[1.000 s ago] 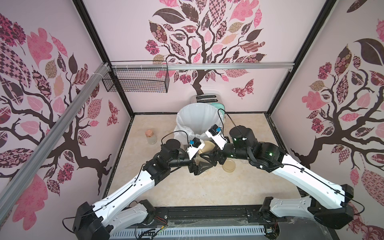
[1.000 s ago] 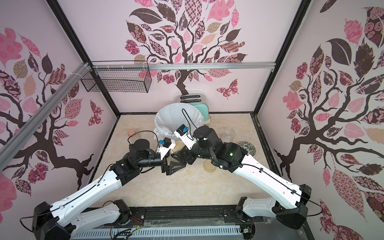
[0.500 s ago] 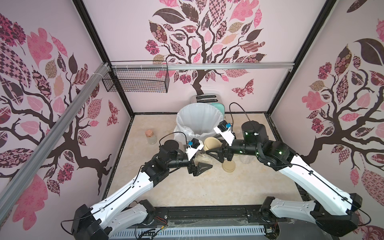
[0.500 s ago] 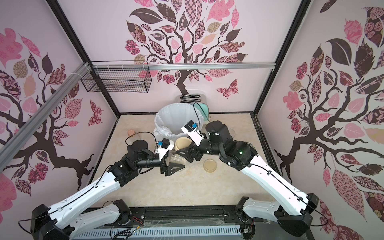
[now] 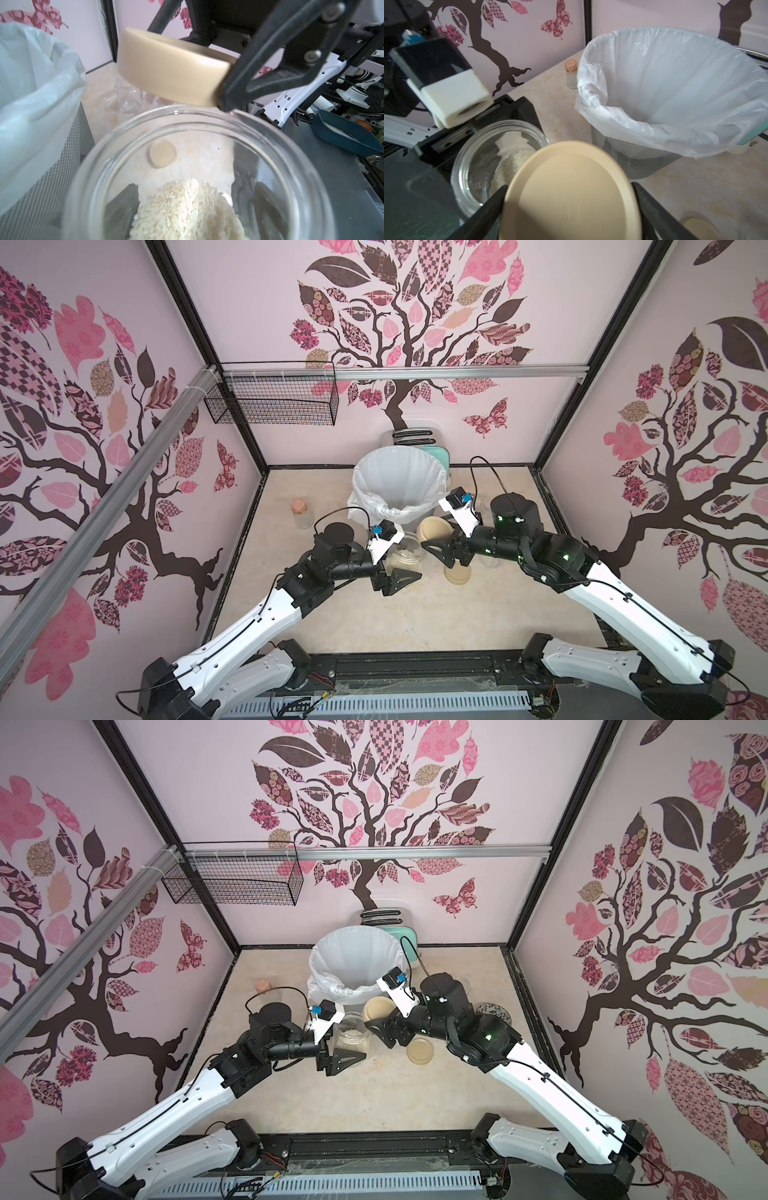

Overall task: Empty moldy rice from jars
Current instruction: Place the lid at the center of the board.

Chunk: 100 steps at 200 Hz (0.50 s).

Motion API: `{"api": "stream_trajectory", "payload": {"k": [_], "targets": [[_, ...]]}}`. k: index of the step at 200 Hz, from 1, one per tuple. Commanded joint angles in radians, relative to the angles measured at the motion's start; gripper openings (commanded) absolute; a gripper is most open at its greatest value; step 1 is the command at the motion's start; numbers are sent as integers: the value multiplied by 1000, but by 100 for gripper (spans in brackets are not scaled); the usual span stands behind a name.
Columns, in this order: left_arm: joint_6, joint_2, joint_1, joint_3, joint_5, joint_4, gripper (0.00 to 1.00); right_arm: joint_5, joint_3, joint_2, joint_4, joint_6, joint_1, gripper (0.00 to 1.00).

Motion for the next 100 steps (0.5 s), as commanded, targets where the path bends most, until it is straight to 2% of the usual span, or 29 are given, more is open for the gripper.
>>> {"api": "stream_trajectory", "payload": {"k": [1,78,100], "targets": [[21,-55,8,25,-5,71,67,103,-100,-36,6,56,-3,73],[40,-109,12,18,-35,24,67,134,-390,-107,141,123,-3,75],[42,-114,13,19,-37,19,67,139,-500,-108,251,143,19,75]]}}
